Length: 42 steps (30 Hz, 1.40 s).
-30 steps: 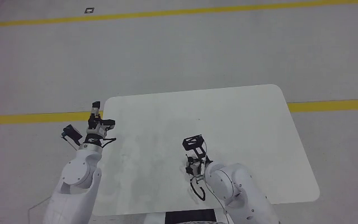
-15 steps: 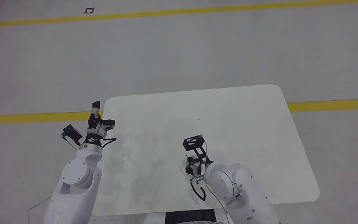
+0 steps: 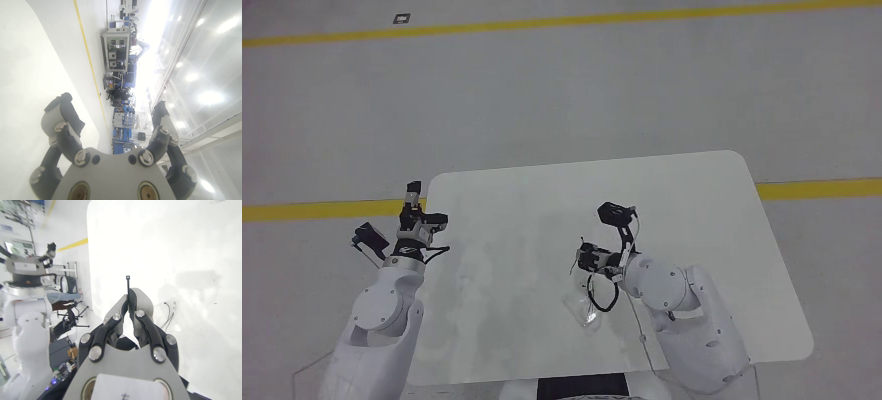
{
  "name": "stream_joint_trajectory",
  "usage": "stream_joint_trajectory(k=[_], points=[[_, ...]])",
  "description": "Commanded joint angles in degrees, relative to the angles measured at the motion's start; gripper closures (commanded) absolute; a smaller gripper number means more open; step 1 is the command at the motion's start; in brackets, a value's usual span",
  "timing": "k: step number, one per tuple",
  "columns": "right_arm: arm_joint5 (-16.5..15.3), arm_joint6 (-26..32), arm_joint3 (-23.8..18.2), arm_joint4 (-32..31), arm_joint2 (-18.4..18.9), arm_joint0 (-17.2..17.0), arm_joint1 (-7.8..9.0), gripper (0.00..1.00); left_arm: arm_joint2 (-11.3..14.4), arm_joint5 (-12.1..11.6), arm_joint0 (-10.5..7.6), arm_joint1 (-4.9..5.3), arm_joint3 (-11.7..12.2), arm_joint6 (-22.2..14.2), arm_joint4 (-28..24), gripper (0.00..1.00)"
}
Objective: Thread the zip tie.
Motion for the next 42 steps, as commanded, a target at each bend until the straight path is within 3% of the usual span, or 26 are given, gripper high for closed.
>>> stream_joint_trajectory(k=[1,19,22,29,32,42], points=[[0.01,-0.08,-0.03,0.06,0.03,-0.05,0.00,1.00,0.00,0.00,0.00,0.00,0.00,0.00,0.00,0.00],[0.01,-1.99,0.42,1.53,0.14,-0.14,-0.03,1.00,0.00,0.00,0.00,0.00,0.00,0.00,0.00,0.00],[0.01,-4.00,0.64,4.51,1.19,0.08,-0.23,1.00,-0.44,-3.66,-0.16,0.40,-0.66,-2.34,8.26,0.00],[0.01,-7.05,2.22,12.21,5.00,-0.15,-1.57,1.00,-1.76,-19.48,1.81,1.17,-1.19,-5.65,29.12,0.00],[0.01,-7.04,4.89,17.12,7.05,-0.30,-2.53,1.00,-1.25,-19.48,2.09,1.40,-3.29,-5.22,36.53,0.00],[-0.20,-7.75,5.75,17.86,7.23,-0.25,-2.69,1.00,-1.16,-19.48,1.95,1.46,-3.73,-4.68,38.84,0.00]])
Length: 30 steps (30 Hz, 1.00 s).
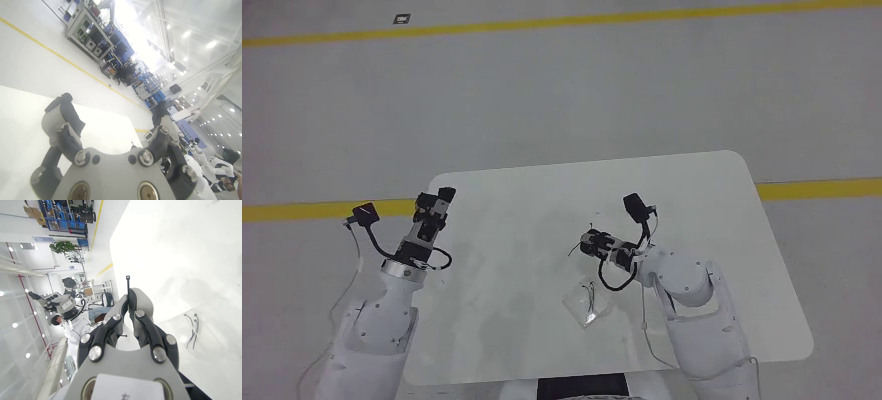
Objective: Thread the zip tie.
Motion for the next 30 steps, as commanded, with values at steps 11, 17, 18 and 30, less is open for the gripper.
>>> stream_joint_trajectory(k=[11,17,18,30], points=[[0.06,-7.27,4.87,14.29,1.25,0.72,-0.35,1.00,8.39,0.00,-0.99,2.22,-5.19,1.40,19.29,0.00],[0.06,-7.51,5.51,14.08,1.31,1.07,-0.30,1.00,9.81,0.00,-1.42,3.04,-5.94,0.48,21.44,0.00],[0.06,-7.51,5.51,14.08,1.31,1.07,-0.30,1.00,9.81,0.00,-1.42,3.04,-5.94,0.48,21.44,0.00],[0.06,-10.43,6.64,21.02,1.31,1.89,0.09,1.00,13.68,0.00,-2.22,5.18,-6.25,2.07,44.53,0.00]])
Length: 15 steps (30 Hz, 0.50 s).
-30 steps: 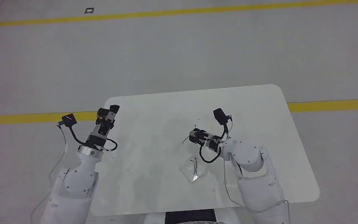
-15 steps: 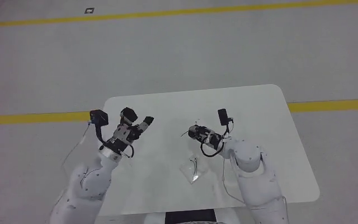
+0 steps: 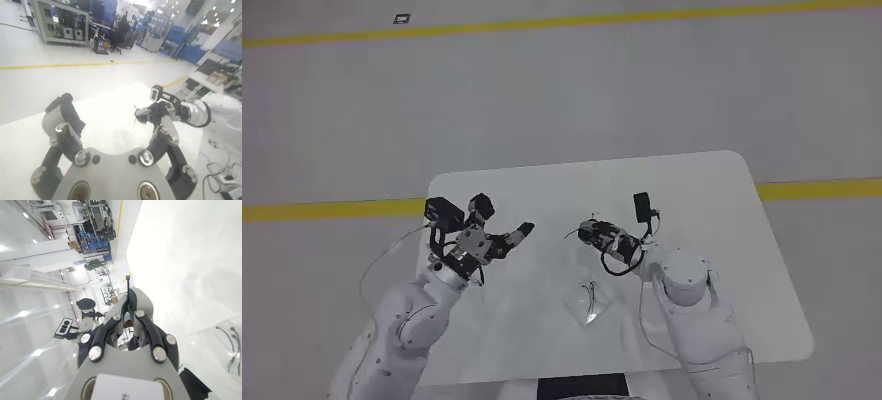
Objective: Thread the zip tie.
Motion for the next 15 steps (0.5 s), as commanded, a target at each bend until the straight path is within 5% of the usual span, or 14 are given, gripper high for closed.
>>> stream_joint_trajectory(k=[1,9,11,15], points=[[-0.01,-0.21,0.07,1.52,0.17,0.18,0.11,1.00,1.50,0.00,0.03,0.76,0.54,1.48,3.66,0.00],[-0.01,-1.61,0.94,8.89,0.37,0.77,0.47,1.00,8.09,0.00,-1.69,4.47,4.89,9.24,6.51,0.00],[-0.01,-1.63,0.97,9.10,0.35,0.79,0.49,1.00,9.19,0.00,-2.74,5.29,5.54,8.76,8.84,0.00],[-0.01,-1.63,0.97,9.10,0.35,0.79,0.49,1.00,9.18,0.00,-2.88,5.40,5.61,8.77,9.19,0.00]])
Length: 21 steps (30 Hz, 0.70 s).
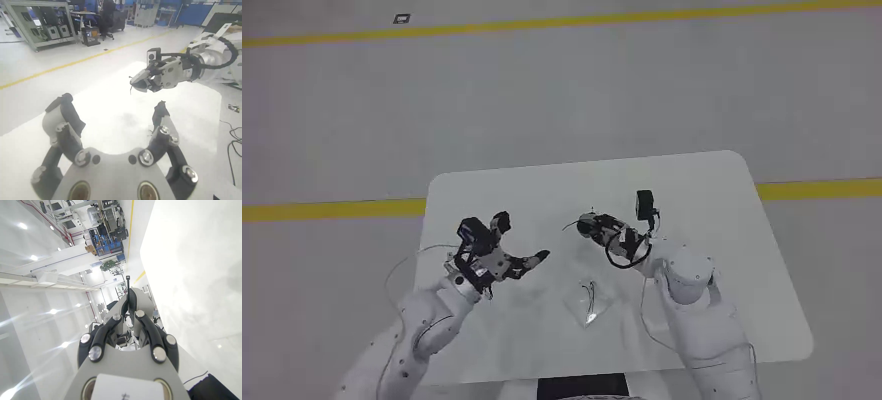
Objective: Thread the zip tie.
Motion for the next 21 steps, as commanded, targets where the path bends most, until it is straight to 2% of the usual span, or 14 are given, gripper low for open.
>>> stream_joint_trajectory(k=[1,5,8,10,14,16,21], points=[[0.00,0.01,0.00,-0.01,0.00,0.00,0.00,1.00,-0.03,0.00,0.04,-0.03,-0.03,0.01,-0.14,0.00],[-0.43,-0.52,0.01,0.08,-0.07,-0.08,0.01,1.00,0.42,0.00,0.01,-0.06,-0.17,-0.08,-0.29,0.00],[-2.64,-1.60,0.46,0.02,-1.11,-0.07,0.19,1.00,3.44,0.00,-0.99,0.05,0.65,0.38,-2.03,0.00],[-3.70,-1.58,0.86,0.49,-1.78,-0.04,0.29,1.00,5.76,0.00,-1.90,0.19,1.62,2.13,-3.83,0.00],[-5.05,-2.16,1.87,1.14,-2.84,0.34,0.57,1.00,10.94,0.00,-5.55,0.81,5.64,4.78,-3.67,0.00],[-5.39,-3.05,1.99,1.36,-2.90,0.40,0.59,1.00,11.51,0.00,-6.76,0.91,7.04,5.91,-2.92,0.00],[-5.39,-3.05,1.99,1.36,-2.90,0.40,0.59,1.00,11.51,0.00,-6.76,0.91,7.04,5.91,-2.92,0.00]])
